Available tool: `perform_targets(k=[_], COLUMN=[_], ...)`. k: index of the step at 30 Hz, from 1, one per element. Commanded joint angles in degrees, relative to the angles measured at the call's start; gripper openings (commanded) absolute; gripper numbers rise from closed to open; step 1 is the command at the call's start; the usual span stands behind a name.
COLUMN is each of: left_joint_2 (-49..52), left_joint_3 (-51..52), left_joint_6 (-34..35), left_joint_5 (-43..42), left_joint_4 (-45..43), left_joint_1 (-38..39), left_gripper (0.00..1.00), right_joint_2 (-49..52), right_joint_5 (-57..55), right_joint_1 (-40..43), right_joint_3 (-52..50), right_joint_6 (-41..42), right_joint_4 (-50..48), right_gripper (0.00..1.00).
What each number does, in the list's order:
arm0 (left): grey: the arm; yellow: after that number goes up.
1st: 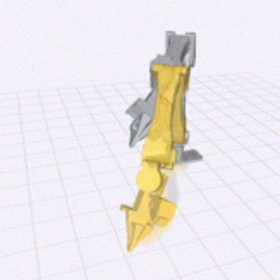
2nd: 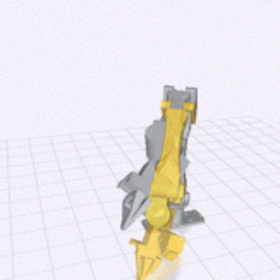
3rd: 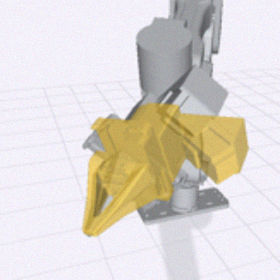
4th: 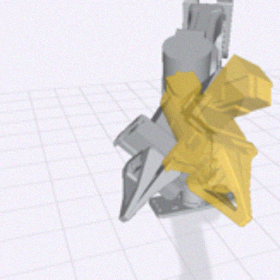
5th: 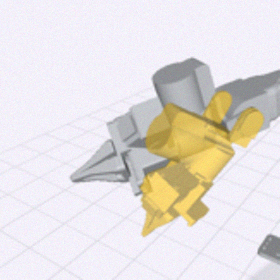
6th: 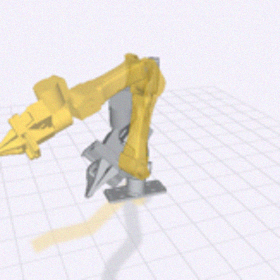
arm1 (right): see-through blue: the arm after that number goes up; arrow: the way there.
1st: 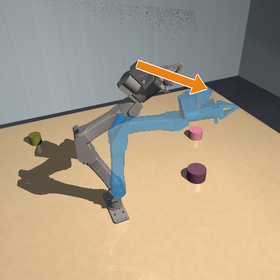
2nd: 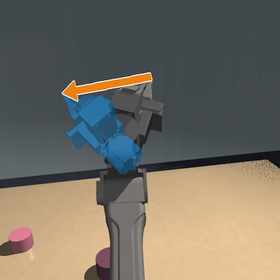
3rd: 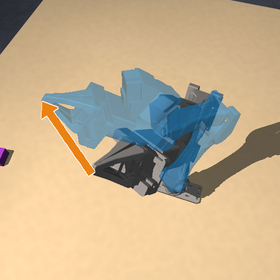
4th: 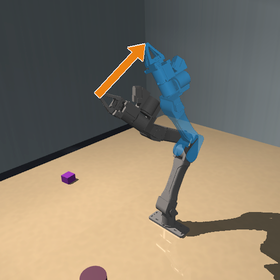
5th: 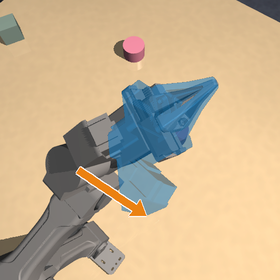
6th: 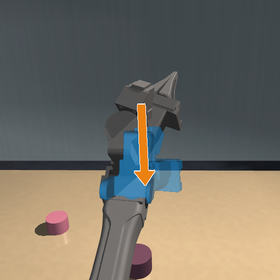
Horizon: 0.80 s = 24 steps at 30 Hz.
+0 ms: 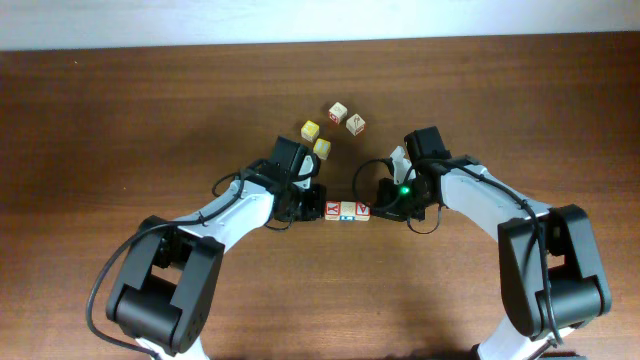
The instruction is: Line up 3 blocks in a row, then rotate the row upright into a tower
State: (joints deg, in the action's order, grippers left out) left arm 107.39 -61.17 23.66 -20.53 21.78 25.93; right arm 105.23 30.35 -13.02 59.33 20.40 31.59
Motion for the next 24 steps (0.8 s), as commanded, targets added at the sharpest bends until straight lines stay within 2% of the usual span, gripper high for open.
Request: perform_targets(k=[1, 11, 24], left_joint_2=[0.5, 0.5, 0.5], left_joint_3=[0.3, 0.3, 0.3], left_joint_6=[-0.2, -4.0, -4.0], left_joint_5=[0.0, -3.7, -3.7], left_joint_4=[-0.5, -1.0, -1.2], left_joint_1=[0.2, 0.2, 0.2], left_gripper=[0.00, 0.00, 0.00], right_joint_2=[0.5, 0.5, -3.5], right_joint_5=[0.8, 4.2, 7.9], right_joint_1=[-0.5, 1.4, 0.8], right_joint_3=[-0.4, -0.4, -0.4], right_joint_6=[-0.4, -3.1, -4.1], right_joint_4=[-0.2, 0.3, -0.5], right_gripper=[0.04, 0.04, 0.04])
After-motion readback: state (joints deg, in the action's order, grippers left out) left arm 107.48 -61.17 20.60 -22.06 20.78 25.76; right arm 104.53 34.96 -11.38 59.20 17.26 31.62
